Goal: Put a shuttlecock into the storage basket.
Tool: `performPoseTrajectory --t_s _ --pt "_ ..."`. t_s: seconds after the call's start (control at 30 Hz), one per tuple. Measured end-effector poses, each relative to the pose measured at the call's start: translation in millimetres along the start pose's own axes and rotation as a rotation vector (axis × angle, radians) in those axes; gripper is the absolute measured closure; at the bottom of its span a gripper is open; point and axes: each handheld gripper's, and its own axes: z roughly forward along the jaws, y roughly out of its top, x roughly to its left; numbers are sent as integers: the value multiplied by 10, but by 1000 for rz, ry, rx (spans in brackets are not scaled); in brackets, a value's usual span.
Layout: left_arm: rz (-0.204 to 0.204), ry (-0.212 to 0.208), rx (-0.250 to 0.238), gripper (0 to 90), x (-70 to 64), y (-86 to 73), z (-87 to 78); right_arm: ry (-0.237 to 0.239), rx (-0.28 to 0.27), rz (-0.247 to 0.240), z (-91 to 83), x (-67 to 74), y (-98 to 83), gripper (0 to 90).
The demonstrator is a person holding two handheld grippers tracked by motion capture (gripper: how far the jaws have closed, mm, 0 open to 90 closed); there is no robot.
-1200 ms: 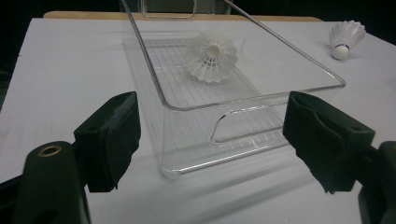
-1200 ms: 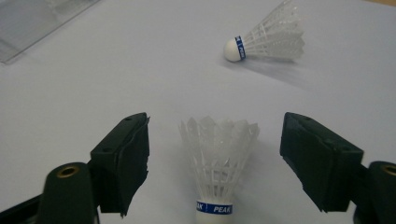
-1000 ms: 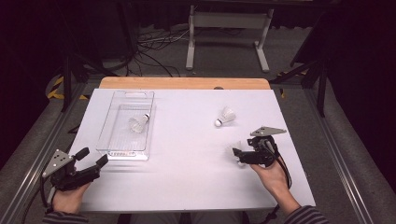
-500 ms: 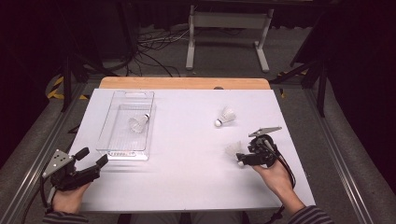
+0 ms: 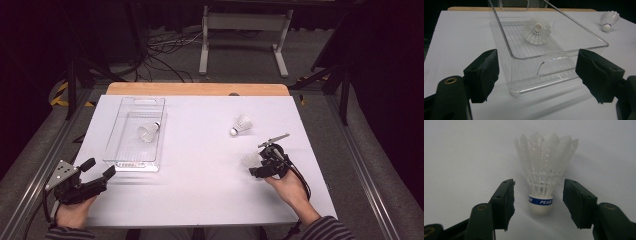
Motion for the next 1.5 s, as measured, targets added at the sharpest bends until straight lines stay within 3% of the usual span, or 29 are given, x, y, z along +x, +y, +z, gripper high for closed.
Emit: performPoseTrajectory --t_s 0.7,1.1,1.5 --pt "5 -1 3 202 -2 0 5 -3 68 17 137 2 53 496" --pt "3 -1 1 202 1 1 3 -15 84 12 166 1 46 605" --pt "2 1 1 202 -1 0 7 -15 86 -11 163 9 41 656"
